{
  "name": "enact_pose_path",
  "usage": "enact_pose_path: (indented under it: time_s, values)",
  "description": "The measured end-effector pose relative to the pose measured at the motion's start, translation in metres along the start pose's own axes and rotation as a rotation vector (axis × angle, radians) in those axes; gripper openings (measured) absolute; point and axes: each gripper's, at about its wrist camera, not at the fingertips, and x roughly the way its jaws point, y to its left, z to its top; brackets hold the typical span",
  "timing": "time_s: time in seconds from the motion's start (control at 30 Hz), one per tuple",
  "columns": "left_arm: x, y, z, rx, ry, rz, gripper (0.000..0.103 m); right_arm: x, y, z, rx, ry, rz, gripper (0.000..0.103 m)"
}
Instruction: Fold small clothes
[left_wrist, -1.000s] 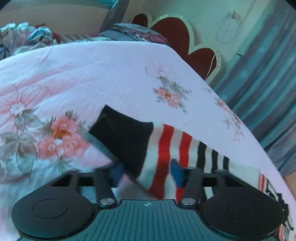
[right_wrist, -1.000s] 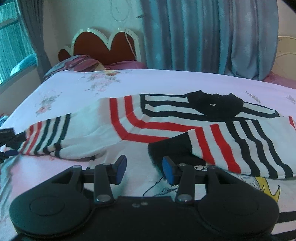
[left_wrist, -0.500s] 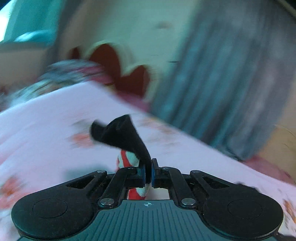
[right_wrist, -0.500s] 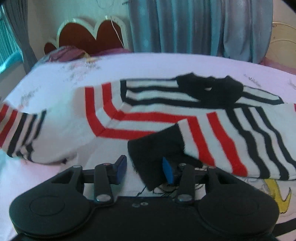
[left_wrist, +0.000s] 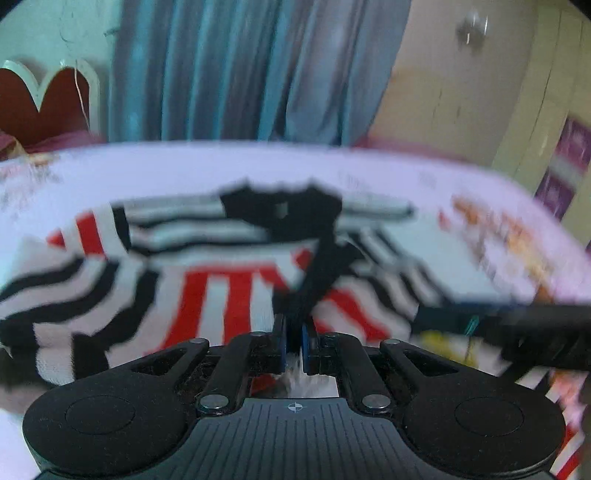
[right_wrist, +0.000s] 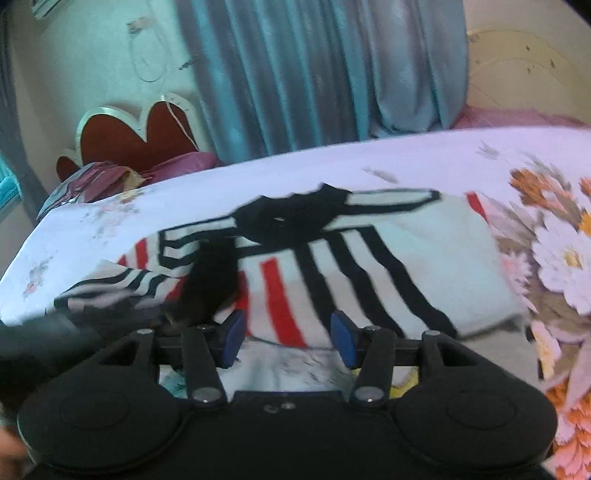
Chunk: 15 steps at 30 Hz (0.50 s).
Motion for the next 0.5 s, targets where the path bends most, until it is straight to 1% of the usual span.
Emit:
enact_pose_path:
  time_s: [0.03, 0.1, 0.13, 0.17, 0.23, 0.3, 0.4, 0.43, 0.47, 0.5]
  values:
    - [0.0, -0.003, -0.004, 0.015, 0.014, 0.012, 0.008, 0.001, -0.004, -0.001, 0.014, 0.008, 0.006, 0.052]
    - [-0.014, -0.004, -0.01, 0.03, 0.013, 0.024, 0.026, 0.003, -0.008, -0.001, 0.03, 0.016, 0.027, 0.056]
    - [-0.022, -0.003, -0.011, 0.033, 0.007, 0.029, 0.051, 0.005, -0.007, -0.001, 0.034, 0.018, 0.038, 0.058]
    - [-0.028, -0.002, -0.009, 0.037, -0.012, 0.053, 0.068, 0.008, -0.005, 0.0, 0.035, 0.024, 0.053, 0.06]
    - [-0.048, 0.006, -0.014, 0.044, -0.068, 0.106, 0.07, 0.016, -0.002, 0.002, 0.054, 0.048, 0.096, 0.06]
    - [-0.066, 0.02, -0.016, 0.046, -0.086, 0.155, 0.07, 0.026, -0.002, 0.004, 0.098, 0.079, 0.125, 0.06]
    - [-0.09, 0.047, -0.025, 0.03, -0.11, 0.262, 0.07, 0.045, 0.003, 0.004, 0.143, 0.141, 0.141, 0.059]
    - [-0.097, 0.058, -0.03, 0.02, -0.11, 0.305, 0.07, 0.049, 0.005, 0.003, 0.145, 0.157, 0.139, 0.054]
    - [-0.099, 0.066, -0.034, 0.009, -0.108, 0.334, 0.07, 0.053, 0.007, 0.002, 0.149, 0.171, 0.134, 0.043]
    - [-0.101, 0.075, -0.037, -0.005, -0.1, 0.358, 0.07, 0.056, 0.007, 0.0, 0.155, 0.175, 0.131, 0.038]
